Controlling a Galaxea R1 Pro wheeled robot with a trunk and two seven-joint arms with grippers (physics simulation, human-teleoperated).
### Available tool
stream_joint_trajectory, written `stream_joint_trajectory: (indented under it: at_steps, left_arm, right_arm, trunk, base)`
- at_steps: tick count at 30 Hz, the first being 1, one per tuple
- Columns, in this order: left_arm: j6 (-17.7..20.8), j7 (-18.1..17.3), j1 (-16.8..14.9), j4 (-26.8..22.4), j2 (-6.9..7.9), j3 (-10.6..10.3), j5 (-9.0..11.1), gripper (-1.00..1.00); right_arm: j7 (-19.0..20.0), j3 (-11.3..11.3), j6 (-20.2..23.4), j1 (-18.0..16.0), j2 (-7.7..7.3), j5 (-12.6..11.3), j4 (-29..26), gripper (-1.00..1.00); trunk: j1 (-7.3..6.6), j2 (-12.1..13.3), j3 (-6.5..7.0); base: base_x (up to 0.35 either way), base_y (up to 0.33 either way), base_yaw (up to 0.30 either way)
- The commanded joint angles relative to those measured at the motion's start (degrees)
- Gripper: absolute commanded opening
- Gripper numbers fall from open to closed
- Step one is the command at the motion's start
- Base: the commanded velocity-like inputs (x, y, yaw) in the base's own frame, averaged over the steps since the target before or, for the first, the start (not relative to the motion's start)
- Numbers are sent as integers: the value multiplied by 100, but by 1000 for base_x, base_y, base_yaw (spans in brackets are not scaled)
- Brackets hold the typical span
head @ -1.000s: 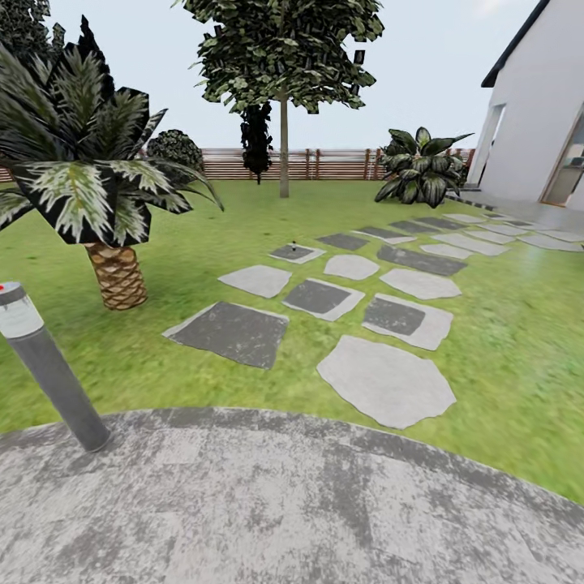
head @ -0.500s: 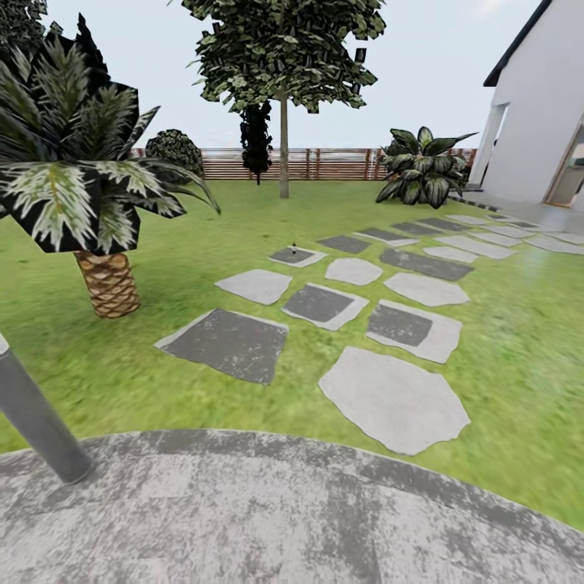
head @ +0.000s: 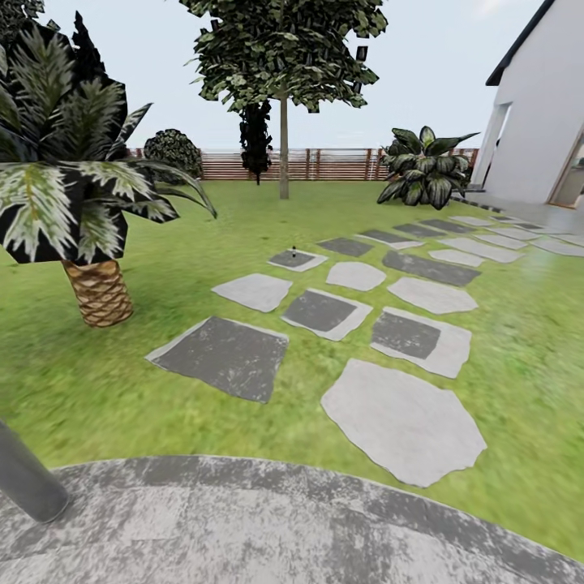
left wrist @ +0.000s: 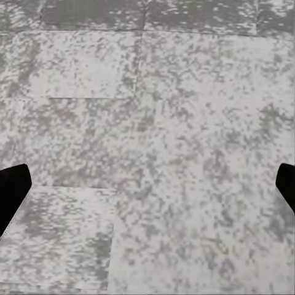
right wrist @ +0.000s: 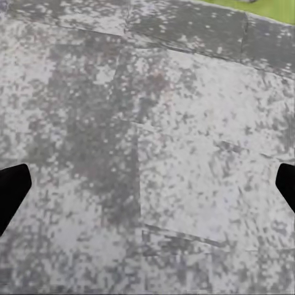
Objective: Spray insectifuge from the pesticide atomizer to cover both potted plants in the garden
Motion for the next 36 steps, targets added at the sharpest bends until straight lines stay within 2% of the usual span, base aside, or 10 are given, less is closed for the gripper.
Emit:
stream_joint_trajectory:
  at_steps: [1,5,9,19,28,36]
  left_arm:
    - [-18,-4,-3,5,-1,22,0,100]
    - [-20,-4,-3,5,-2,23,0,100]
    - [-19,-4,-3,5,-2,20,0,100]
    - [-21,-4,-3,5,-2,22,0,100]
    - [-18,-4,-3,5,-2,19,0,100]
    - [-21,-4,-3,5,1,23,0,100]
  right_arm:
    - [-6,-13,-159,-3,35,2,21,100]
    - [-6,-17,-968,-3,88,-1,400,100]
    - [-1,-15,-1325,-3,100,2,677,100]
    - [7,-11,-1408,-3,95,28,836,100]
    - [9,-11,-1406,-3,94,23,1701,100]
    - [9,-18,-1405,-3,94,21,1761,100]
  trunk:
    - [3,-2,-5]
    - [3,-2,-5]
    - [3,-2,-5]
    - [3,-2,-5]
    - [3,-2,-5]
    - [3,-2,-5]
  base:
    - [337,0,0]
    - [337,0,0]
    - [337,0,0]
    - [337,0,0]
    - [337,0,0]
    - [337,0,0]
